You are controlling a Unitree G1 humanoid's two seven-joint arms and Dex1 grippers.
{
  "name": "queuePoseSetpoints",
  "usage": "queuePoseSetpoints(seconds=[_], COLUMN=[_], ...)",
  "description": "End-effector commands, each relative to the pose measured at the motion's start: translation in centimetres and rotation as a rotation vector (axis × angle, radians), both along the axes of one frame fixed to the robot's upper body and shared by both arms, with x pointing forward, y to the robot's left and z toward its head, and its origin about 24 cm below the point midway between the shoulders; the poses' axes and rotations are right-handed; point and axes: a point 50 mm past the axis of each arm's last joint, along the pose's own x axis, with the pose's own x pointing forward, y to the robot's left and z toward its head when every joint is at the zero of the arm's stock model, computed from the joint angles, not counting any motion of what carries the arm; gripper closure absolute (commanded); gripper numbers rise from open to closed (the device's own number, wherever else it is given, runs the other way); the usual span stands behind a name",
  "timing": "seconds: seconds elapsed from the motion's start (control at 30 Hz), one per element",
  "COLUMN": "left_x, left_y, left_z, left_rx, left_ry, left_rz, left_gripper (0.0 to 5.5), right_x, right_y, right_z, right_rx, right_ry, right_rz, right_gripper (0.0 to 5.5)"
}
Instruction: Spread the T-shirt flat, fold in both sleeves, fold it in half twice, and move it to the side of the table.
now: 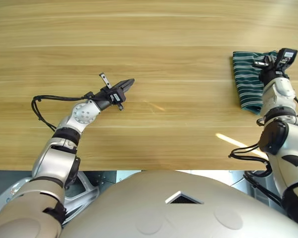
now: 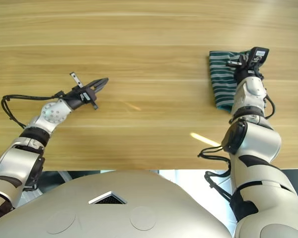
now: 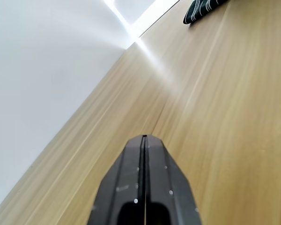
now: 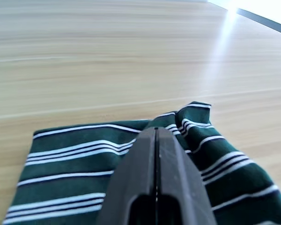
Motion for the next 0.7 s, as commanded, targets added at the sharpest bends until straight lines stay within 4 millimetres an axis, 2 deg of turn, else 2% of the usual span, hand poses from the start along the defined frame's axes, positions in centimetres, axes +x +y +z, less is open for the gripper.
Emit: queuePoseSetpoints(seconds=[0.03,0.27,0.57,0.7], left_x=[-1.2,-1.3,-1.3,-1.2], left_y=[0.4,0.6,0.6,0.5], left_z=[-1.6,-1.8,-1.9,-2.0], left_rx=[0.072,0.084,0.094,0.102], left_ry=[0.082,0.085,0.088,0.090], left_rz=[-0.007,-0.002,0.004,0.006], left_gripper=[5.50,5.50,5.50,5.50], right_x=[-0.9,-2.0,-2.4,-2.8], right_y=[-0.4,-1.6,-4.4,-5.1], right_z=[-1.0,-1.5,0.8,0.9], right_rx=[0.018,0.088,0.322,0.397], right_ry=[0.048,0.052,-0.218,-0.262], right_rz=[-0.063,-0.194,-0.409,-0.465], right_gripper=[5.49,5.49,5.49,5.49])
